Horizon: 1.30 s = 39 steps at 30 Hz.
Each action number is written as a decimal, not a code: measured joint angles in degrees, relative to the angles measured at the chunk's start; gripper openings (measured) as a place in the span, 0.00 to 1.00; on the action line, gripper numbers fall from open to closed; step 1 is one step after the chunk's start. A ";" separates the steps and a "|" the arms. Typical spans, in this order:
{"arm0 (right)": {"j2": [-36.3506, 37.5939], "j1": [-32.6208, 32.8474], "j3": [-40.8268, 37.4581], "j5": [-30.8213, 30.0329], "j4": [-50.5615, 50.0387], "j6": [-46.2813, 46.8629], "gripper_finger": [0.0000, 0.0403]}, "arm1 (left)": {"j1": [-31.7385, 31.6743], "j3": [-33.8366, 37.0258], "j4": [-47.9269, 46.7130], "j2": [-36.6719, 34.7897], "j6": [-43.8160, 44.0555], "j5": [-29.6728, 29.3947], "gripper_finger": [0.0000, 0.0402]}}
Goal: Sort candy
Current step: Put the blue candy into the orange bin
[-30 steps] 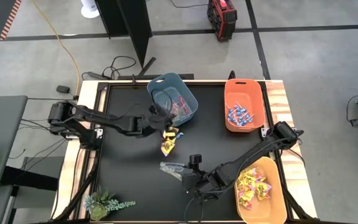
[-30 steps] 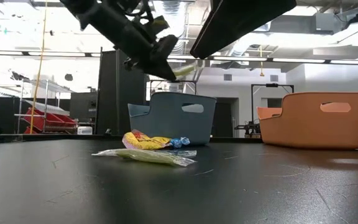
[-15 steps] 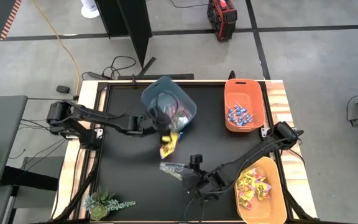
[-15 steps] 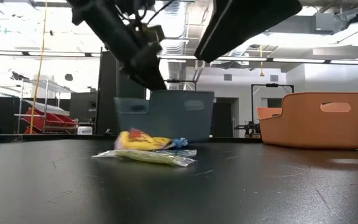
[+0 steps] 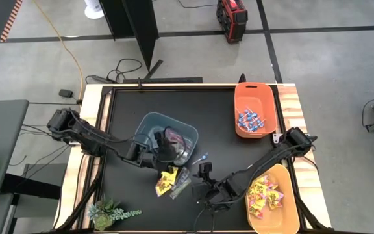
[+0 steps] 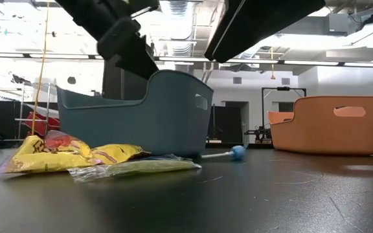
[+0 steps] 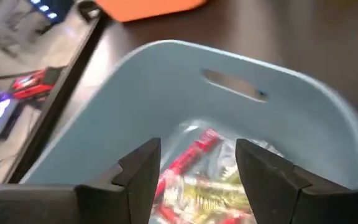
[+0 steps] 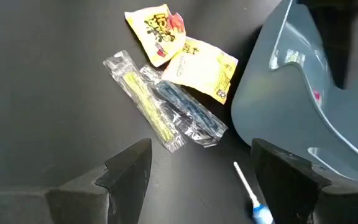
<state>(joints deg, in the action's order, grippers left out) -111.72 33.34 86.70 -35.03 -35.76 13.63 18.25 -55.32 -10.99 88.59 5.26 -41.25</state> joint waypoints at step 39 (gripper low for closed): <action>-1.63 -13.48 -12.52 11.66 -6.38 -4.27 0.72 | 18.59 -0.12 9.14 4.54 15.50 14.97 0.43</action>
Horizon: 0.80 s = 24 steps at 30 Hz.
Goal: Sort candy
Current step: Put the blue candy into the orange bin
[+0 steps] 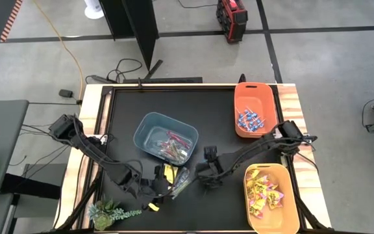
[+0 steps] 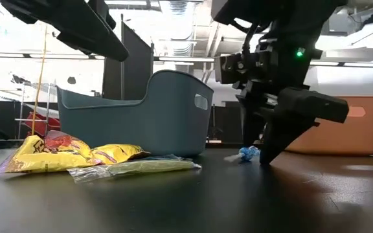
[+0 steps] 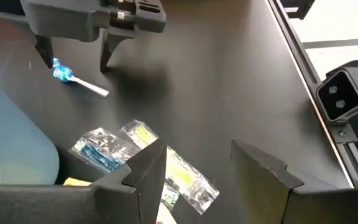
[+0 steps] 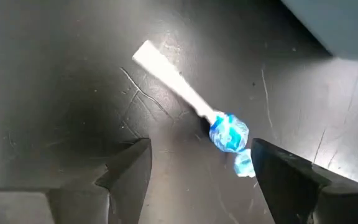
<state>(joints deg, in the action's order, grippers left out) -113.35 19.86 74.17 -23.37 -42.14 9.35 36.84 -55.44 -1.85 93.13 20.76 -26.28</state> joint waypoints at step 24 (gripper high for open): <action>-0.18 -4.62 -0.22 11.34 4.09 -8.70 0.24 | -1.62 0.00 7.42 14.39 6.46 2.28 0.43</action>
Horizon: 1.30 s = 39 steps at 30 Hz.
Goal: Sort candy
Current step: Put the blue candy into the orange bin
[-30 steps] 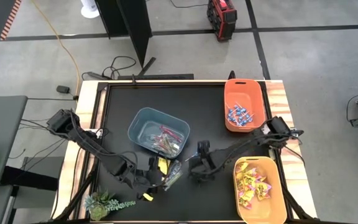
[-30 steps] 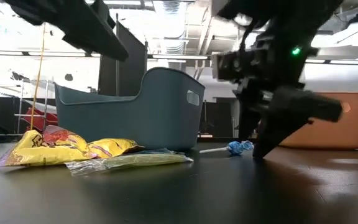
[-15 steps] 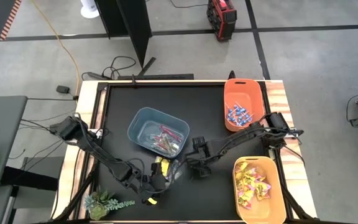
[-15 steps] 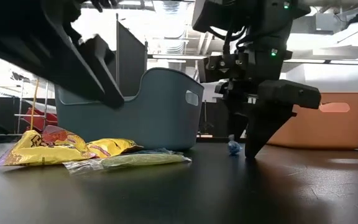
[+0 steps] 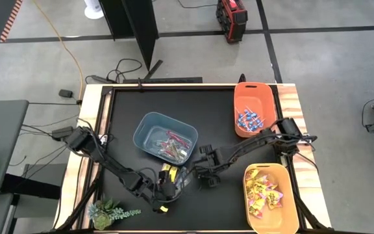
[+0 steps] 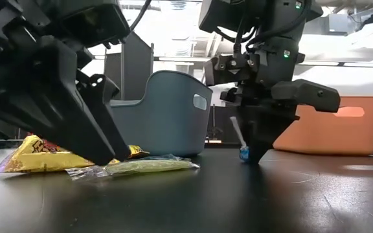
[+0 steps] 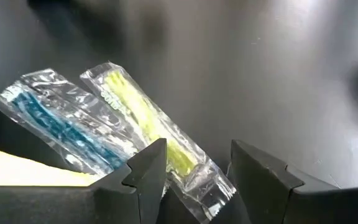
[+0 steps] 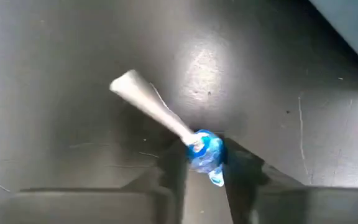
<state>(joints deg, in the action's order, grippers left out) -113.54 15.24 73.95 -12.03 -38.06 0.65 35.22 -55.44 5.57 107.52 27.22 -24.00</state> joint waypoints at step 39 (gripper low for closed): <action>17.51 16.31 7.84 -12.55 -8.40 1.87 0.06 | -0.07 0.00 0.12 0.20 -1.05 -0.67 0.43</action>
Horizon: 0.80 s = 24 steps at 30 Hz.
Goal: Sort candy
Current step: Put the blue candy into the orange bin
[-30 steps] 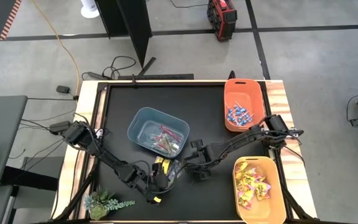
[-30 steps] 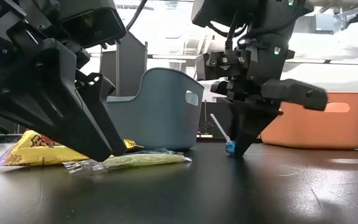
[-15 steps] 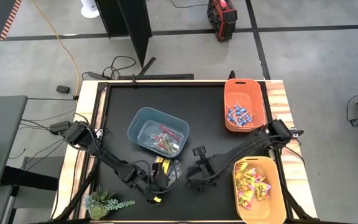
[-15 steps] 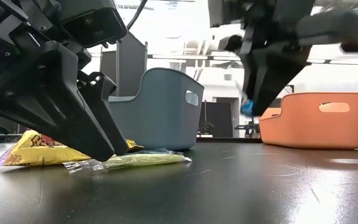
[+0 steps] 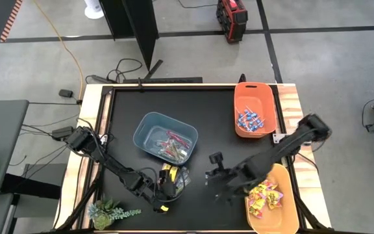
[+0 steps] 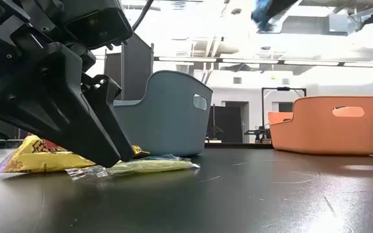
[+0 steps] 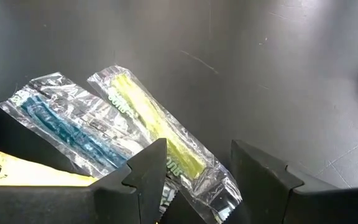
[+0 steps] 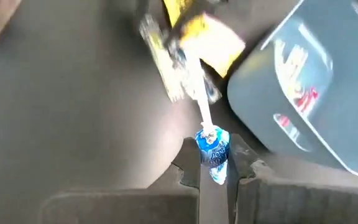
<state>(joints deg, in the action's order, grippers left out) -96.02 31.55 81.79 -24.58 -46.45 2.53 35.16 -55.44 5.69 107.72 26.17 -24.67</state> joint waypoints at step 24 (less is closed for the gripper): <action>34.95 -0.22 -25.94 -19.08 4.56 15.01 0.06 | 0.00 0.00 0.07 0.00 -0.39 0.02 0.43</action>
<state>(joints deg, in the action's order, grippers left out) -61.08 31.33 55.86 -43.66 -41.89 17.54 35.16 -55.44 5.76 107.72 25.78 -24.64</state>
